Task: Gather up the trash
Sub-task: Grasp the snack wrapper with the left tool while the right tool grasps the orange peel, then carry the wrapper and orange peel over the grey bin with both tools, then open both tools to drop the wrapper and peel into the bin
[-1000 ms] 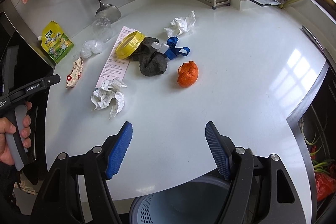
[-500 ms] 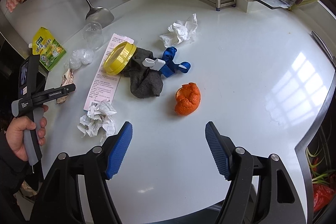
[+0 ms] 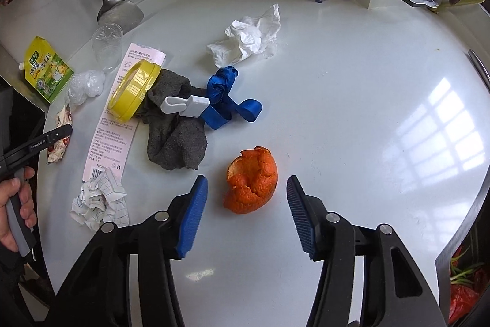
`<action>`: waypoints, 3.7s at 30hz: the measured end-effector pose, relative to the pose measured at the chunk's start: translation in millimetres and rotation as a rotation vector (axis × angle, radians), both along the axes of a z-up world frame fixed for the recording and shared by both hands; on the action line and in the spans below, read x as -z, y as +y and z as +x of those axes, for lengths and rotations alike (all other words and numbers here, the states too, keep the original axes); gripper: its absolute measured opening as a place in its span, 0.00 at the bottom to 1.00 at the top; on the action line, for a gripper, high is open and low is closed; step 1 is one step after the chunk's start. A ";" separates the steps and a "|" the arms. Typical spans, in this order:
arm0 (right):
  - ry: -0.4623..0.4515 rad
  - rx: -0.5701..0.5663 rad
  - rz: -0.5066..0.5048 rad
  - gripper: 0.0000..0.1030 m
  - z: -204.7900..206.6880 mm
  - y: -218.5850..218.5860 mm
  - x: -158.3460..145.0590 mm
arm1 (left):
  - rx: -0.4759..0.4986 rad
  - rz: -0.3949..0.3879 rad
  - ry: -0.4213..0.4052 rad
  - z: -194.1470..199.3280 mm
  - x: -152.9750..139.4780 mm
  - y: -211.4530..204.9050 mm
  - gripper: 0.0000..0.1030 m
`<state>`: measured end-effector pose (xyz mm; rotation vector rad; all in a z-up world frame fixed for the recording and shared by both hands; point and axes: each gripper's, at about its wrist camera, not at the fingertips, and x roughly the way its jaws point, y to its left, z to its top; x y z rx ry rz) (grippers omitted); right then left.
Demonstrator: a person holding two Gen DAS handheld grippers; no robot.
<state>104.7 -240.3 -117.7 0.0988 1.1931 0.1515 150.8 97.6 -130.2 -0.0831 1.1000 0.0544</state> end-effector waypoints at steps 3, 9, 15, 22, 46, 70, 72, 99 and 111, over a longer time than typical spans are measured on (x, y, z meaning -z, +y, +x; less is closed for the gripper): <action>0.029 -0.011 -0.029 0.35 4.1 1.0 10.8 | 0.005 0.005 -0.024 -6.5 -11.8 -2.4 0.19; 0.009 -0.017 -0.008 0.22 5.9 -2.6 9.8 | 0.014 0.006 -0.052 -33.8 -35.0 1.9 0.19; -0.021 -0.028 0.038 0.19 -7.9 -0.9 -7.3 | 0.040 -0.008 -0.087 -50.3 -55.7 -9.8 0.19; -0.059 -0.030 0.087 0.19 -42.7 -10.9 -34.7 | 0.074 -0.042 -0.123 -79.4 -80.3 -37.4 0.19; -0.053 -0.136 0.145 0.19 -210.9 -75.0 -55.4 | 0.200 -0.141 -0.091 -228.3 -103.0 -179.0 0.20; 0.093 -0.281 0.121 0.20 -274.8 -81.6 -1.5 | 0.313 -0.120 0.097 -303.1 -36.2 -251.5 0.21; 0.108 -0.280 0.117 0.20 -277.3 -80.9 4.0 | 0.324 -0.113 0.117 -304.5 -29.3 -252.0 0.21; 0.309 -0.267 0.012 0.21 -258.6 -54.7 79.7 | 0.550 -0.085 0.395 -297.6 86.6 -283.7 0.21; 0.344 -0.242 -0.002 0.48 -256.3 -53.6 98.0 | 0.588 -0.039 0.408 -304.4 103.2 -294.9 0.52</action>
